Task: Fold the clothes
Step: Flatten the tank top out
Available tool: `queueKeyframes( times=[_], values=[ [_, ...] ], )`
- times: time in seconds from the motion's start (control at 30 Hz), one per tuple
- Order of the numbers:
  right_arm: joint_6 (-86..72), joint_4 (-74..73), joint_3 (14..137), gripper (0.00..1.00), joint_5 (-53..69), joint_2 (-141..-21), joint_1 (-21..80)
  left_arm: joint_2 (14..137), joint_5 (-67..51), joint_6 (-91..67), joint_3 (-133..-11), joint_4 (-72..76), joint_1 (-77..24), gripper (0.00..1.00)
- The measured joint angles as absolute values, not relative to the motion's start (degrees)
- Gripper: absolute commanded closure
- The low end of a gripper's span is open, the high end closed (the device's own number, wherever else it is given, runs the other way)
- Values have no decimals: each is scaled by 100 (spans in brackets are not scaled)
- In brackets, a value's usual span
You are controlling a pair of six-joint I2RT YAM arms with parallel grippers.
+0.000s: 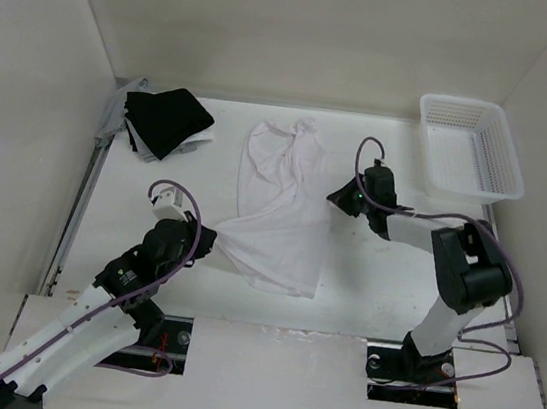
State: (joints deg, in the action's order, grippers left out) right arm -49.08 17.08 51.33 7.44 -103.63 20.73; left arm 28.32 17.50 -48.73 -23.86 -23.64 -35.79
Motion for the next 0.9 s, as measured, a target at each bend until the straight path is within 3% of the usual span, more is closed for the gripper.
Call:
queueKeyframes(
  times=[0.17, 0.3, 0.47, 0.73, 0.9],
  values=[
    [-4674, 1326, 5109, 100, 642, -9376, 2018, 2801, 1723, -4810, -2373, -2274, -3470, 98],
    [-4475, 1009, 5979, 100, 622, -9743, 1826, 2836, 1688, -4821, -2220, -2187, -3218, 98],
    [-4305, 681, 5937, 100, 427, -9487, 1780, 2788, 1538, -4821, -2224, -1977, -3017, 99],
    [-3863, -274, 5457, 99, 104, -6023, 2502, 2134, 1389, -4626, -2810, -1953, -3192, 99],
    [-3728, -517, 5581, 99, -23, -4858, 2626, 1549, 1396, -4558, -2921, -2075, -3131, 99]
  ],
)
